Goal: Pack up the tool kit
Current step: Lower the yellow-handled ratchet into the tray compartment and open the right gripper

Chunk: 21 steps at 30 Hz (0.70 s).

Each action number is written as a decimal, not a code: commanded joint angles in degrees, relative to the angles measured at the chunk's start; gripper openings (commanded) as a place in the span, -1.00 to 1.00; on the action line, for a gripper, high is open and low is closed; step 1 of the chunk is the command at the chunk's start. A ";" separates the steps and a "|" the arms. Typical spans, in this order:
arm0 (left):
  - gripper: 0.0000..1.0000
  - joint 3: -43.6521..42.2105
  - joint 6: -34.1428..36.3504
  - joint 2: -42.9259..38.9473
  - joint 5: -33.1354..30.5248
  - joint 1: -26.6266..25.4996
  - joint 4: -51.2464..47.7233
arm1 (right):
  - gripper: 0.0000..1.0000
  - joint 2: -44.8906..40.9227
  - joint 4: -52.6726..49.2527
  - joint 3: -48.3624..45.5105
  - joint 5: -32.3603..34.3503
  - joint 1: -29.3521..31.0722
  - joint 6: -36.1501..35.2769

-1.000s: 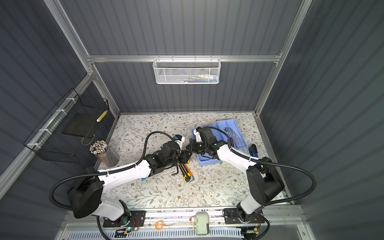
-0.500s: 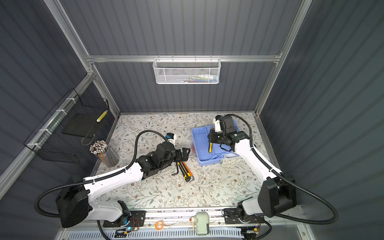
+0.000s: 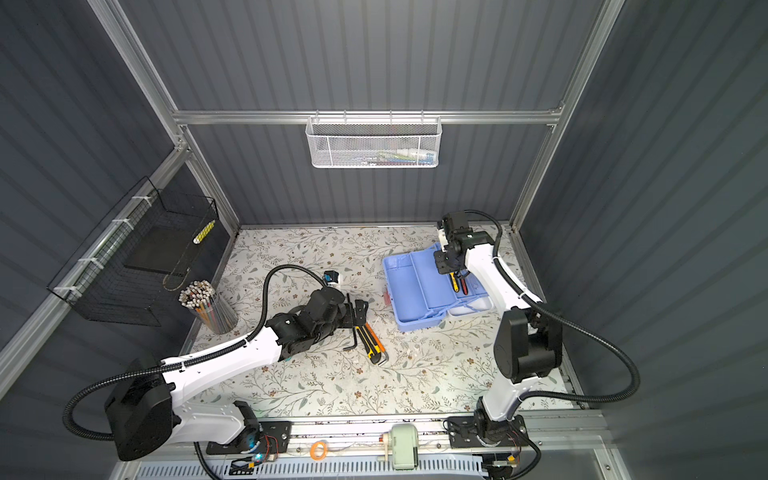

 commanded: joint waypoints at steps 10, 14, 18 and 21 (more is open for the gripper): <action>1.00 -0.53 0.37 1.46 -0.50 0.71 -1.38 | -0.92 4.44 -2.54 4.74 5.08 -0.12 -3.93; 0.99 -0.15 0.65 2.08 -0.22 0.75 -1.28 | -0.82 4.77 -1.75 3.51 4.61 -0.08 -3.47; 0.99 0.00 0.68 2.58 0.01 0.75 -1.19 | -0.66 4.60 -1.30 3.13 3.47 -0.08 -2.68; 1.00 -0.06 0.74 2.92 0.22 0.84 -1.25 | -0.47 4.36 -1.12 2.96 3.51 -0.08 -2.25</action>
